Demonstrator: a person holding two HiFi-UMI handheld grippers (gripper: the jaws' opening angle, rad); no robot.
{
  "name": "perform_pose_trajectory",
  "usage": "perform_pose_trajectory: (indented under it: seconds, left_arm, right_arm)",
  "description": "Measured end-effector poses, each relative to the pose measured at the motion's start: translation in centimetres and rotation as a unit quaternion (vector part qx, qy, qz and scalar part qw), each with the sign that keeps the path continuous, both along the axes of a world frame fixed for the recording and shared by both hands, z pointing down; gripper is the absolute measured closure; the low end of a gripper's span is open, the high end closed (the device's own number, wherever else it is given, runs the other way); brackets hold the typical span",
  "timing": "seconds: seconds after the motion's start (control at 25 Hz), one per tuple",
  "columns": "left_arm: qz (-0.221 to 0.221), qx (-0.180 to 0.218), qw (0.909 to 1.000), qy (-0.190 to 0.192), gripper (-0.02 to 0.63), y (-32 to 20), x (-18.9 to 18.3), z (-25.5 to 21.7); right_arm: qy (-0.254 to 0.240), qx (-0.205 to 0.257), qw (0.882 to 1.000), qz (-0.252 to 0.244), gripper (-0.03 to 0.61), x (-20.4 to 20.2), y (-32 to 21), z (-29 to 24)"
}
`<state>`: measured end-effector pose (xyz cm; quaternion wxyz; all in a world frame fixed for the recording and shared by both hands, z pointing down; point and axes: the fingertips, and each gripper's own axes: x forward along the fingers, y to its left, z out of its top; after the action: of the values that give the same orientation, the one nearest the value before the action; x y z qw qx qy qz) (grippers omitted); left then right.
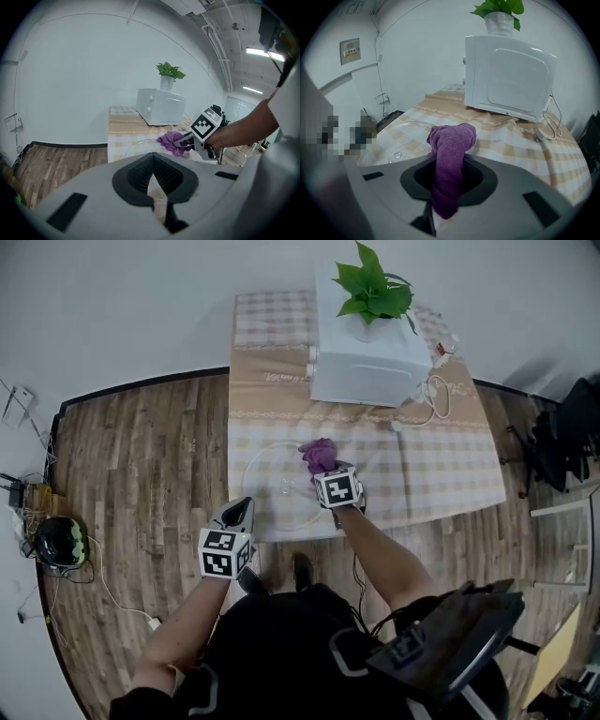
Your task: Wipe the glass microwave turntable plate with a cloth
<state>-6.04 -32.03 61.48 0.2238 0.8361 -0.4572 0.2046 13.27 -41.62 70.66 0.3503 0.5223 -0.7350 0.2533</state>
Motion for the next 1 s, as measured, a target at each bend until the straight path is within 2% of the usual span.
perform_pose_trajectory:
  seconds: [0.12, 0.24, 0.44, 0.56, 0.68, 0.84, 1.0]
  left_arm:
    - [-0.001, 0.004, 1.0000, -0.006, 0.612, 0.2, -0.5, 0.3]
    - [-0.006, 0.008, 0.9998, -0.018, 0.612, 0.5, -1.6, 0.8]
    - [-0.038, 0.011, 0.9992, -0.010, 0.612, 1.3, -3.8, 0.3]
    - [-0.040, 0.028, 0.9984, -0.027, 0.612, 2.2, -5.2, -0.2]
    - [-0.053, 0.035, 0.9976, -0.029, 0.612, 2.6, -6.6, -0.7]
    - [-0.077, 0.032, 0.9959, -0.034, 0.612, 3.3, -8.8, -0.8]
    - [-0.093, 0.025, 0.9947, -0.038, 0.612, 4.2, -10.3, -0.6]
  right_arm:
    - [0.023, 0.009, 1.000, -0.007, 0.492, 0.2, 0.3, -1.3]
    - [0.016, 0.020, 0.999, -0.022, 0.492, -1.5, 0.6, -2.4]
    - [-0.007, 0.028, 0.997, -0.076, 0.492, -7.3, 1.5, -3.4]
    - [-0.031, 0.029, 0.992, -0.117, 0.492, -11.8, 2.7, -3.3]
    - [-0.043, 0.022, 0.987, -0.155, 0.492, -15.7, 3.7, -2.8]
    - [-0.065, 0.005, 0.984, -0.167, 0.492, -19.6, 4.2, -2.1]
    - [-0.056, -0.014, 0.984, -0.170, 0.492, -20.7, 4.6, -0.6]
